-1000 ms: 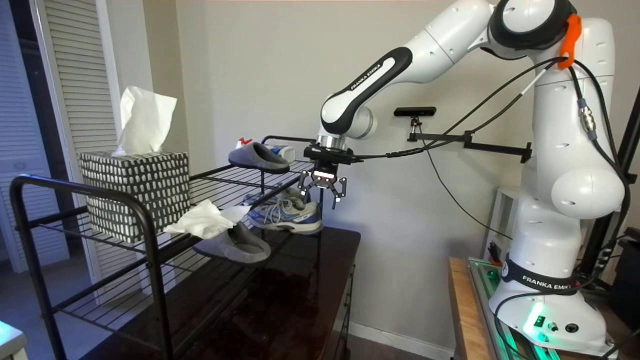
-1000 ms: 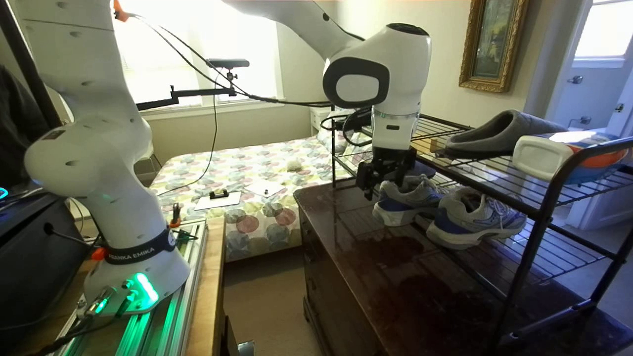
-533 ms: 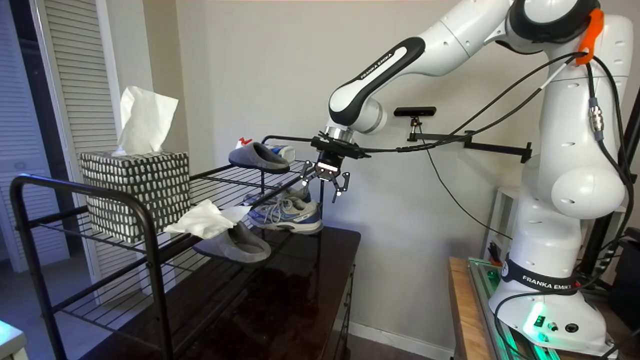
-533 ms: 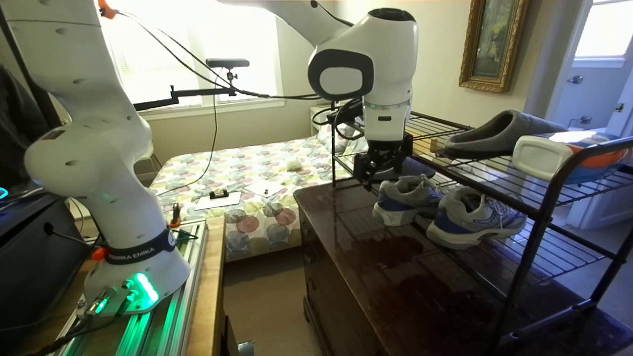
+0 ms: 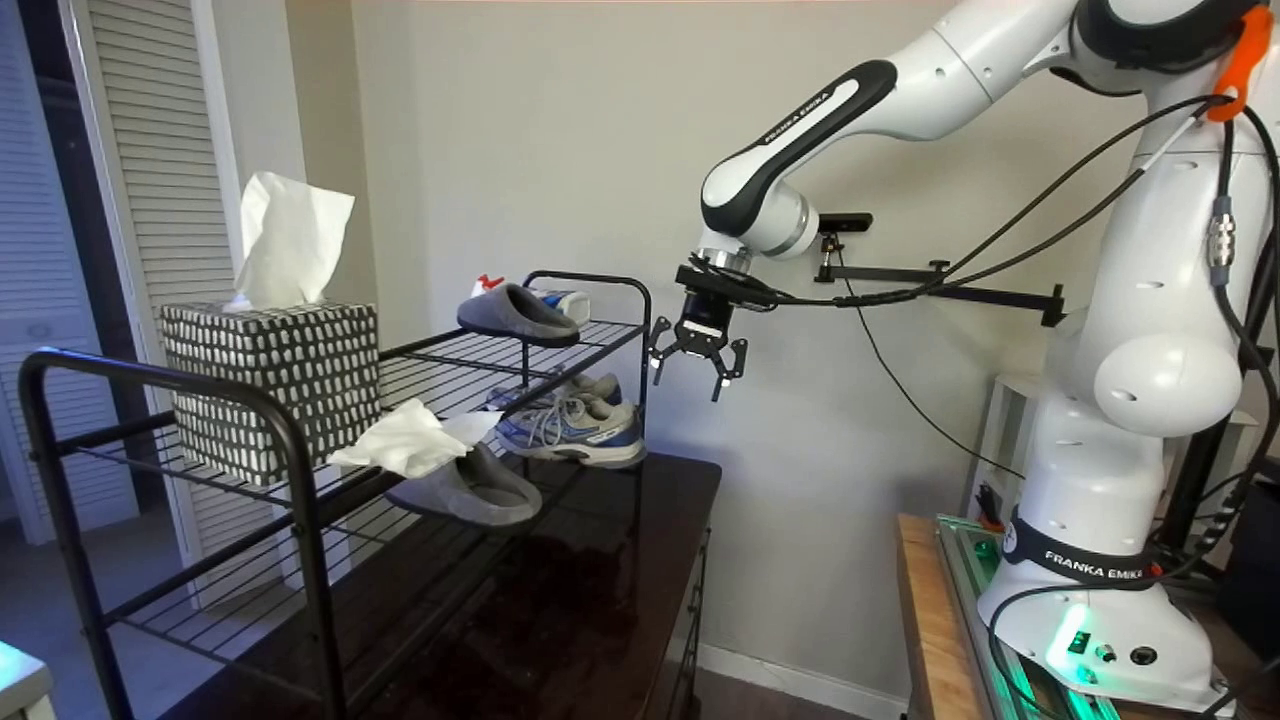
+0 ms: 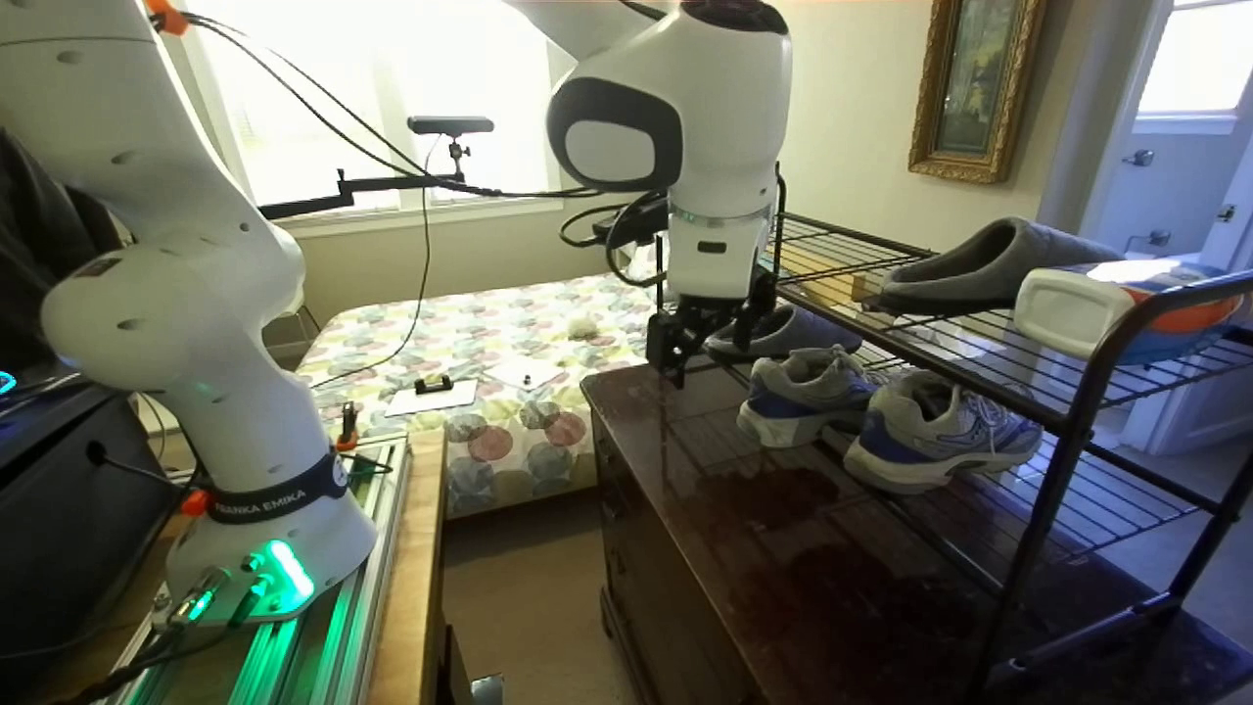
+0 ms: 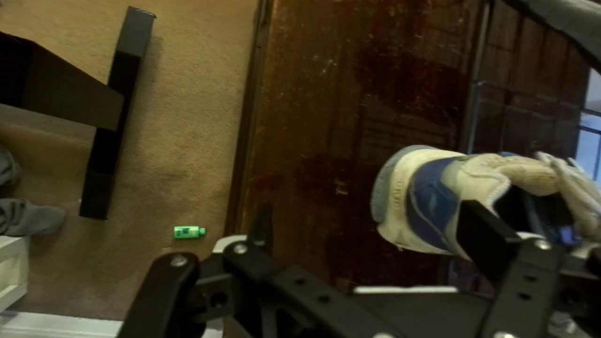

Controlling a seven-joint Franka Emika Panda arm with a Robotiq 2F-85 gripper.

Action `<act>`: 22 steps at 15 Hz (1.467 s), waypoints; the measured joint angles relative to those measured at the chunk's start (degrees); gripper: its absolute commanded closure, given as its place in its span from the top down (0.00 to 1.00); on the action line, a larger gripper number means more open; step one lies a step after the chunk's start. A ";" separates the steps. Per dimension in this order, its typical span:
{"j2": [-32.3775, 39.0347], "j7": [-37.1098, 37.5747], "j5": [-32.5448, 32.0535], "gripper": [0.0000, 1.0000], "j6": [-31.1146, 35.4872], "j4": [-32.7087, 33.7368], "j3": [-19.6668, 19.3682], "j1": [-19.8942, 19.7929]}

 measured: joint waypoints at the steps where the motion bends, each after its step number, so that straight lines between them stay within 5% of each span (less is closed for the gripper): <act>1: -1.02 -2.15 -0.36 1.00 -2.62 -1.37 -0.85 -0.85; 8: -1.17 -8.10 -8.41 1.00 -14.80 -6.69 -2.83 -4.72; 16: 8.85 -6.35 10.51 1.00 6.39 -5.94 -1.53 -3.22; 22: 10.13 -5.58 12.85 1.00 7.65 -5.57 -1.42 -3.15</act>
